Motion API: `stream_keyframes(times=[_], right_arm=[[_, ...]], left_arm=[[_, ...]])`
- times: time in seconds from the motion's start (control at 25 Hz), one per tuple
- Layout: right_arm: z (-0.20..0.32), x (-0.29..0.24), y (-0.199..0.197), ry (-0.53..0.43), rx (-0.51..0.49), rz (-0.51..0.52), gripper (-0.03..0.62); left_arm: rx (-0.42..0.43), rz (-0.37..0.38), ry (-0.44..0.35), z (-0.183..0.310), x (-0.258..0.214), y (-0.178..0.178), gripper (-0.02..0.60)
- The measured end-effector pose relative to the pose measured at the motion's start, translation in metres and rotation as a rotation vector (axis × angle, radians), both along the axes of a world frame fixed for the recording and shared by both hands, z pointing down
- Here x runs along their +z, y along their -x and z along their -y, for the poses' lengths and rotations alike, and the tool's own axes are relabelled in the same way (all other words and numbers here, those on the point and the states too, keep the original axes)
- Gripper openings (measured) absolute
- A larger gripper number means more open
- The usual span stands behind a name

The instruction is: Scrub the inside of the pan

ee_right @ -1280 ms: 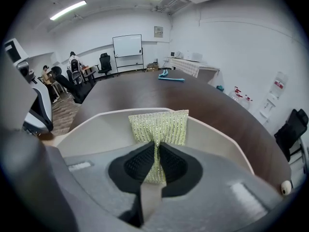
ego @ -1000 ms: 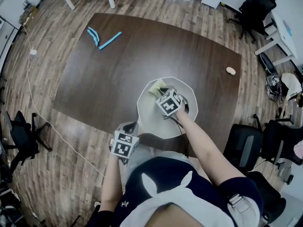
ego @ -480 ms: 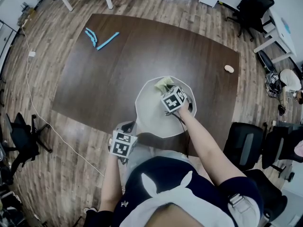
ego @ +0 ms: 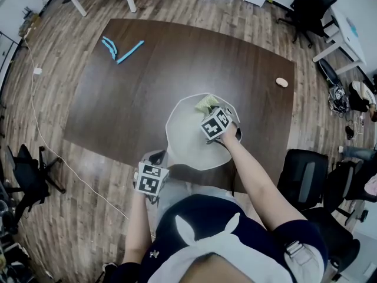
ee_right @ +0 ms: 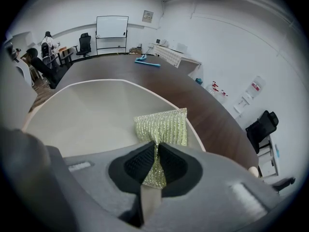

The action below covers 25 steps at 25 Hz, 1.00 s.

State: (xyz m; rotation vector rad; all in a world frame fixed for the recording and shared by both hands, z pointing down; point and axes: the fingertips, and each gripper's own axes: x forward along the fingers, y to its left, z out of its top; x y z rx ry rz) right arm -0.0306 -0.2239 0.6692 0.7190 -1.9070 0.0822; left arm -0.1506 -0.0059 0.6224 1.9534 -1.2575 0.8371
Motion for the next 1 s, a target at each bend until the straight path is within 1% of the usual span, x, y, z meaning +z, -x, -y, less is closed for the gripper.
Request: stream_keyframes(times=[0.16, 0.4, 0.6, 0.8, 1.0], right_arm=[[-0.005, 0.003, -0.010, 0.005, -0.002, -0.034, 0.035], [-0.010, 0.009, -0.024, -0.010, -0.014, -0.116, 0.035], [-0.010, 0.013, -0.044, 0.033, -0.003, -0.199, 0.035], [-0.021, 0.015, -0.051, 0.080, 0.011, -0.227, 0.035], [-0.030, 0.020, -0.060, 0.114, -0.016, -0.297, 0.035]], left_arm=[[0.000, -0.005, 0.004, -0.003, -0.001, -0.003, 0.003], [0.001, 0.000, -0.001, -0.003, 0.001, -0.003, 0.003], [0.001, 0.010, -0.012, 0.004, -0.002, -0.007, 0.003], [0.003, 0.023, -0.021, 0.002, -0.005, -0.002, 0.003], [0.000, 0.028, -0.031, 0.001, -0.002, -0.002, 0.003]])
